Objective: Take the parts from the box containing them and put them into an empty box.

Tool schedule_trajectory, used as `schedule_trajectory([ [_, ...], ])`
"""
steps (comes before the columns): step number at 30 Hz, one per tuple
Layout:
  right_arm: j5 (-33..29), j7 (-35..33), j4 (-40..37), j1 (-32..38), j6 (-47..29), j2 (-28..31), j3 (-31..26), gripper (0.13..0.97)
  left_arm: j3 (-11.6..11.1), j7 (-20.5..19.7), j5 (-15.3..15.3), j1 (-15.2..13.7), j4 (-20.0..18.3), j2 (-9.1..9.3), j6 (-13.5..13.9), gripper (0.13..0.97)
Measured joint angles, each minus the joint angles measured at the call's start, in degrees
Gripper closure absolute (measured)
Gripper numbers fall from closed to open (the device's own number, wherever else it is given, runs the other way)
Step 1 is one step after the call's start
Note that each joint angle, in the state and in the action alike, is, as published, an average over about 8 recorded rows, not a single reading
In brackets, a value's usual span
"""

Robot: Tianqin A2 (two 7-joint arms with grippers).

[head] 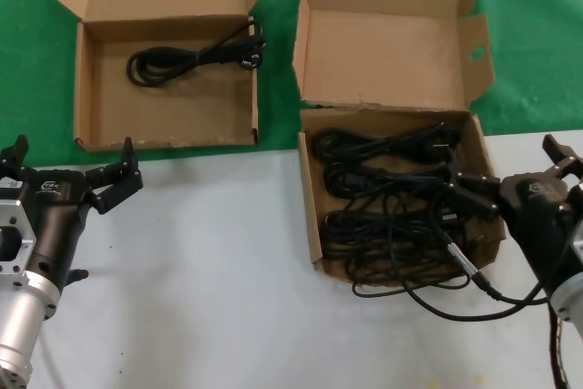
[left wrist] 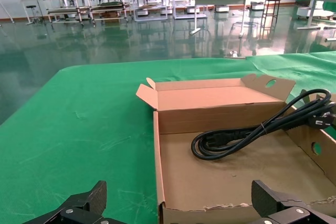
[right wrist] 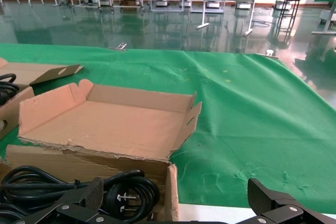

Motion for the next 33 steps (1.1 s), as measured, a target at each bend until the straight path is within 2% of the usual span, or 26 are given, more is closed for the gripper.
schedule_trajectory([
  [33, 0.0, 0.0, 0.0, 0.0, 0.0, 0.0, 0.0, 0.129, 0.0, 0.0, 0.0, 0.0, 0.0, 0.00, 0.0, 0.132],
])
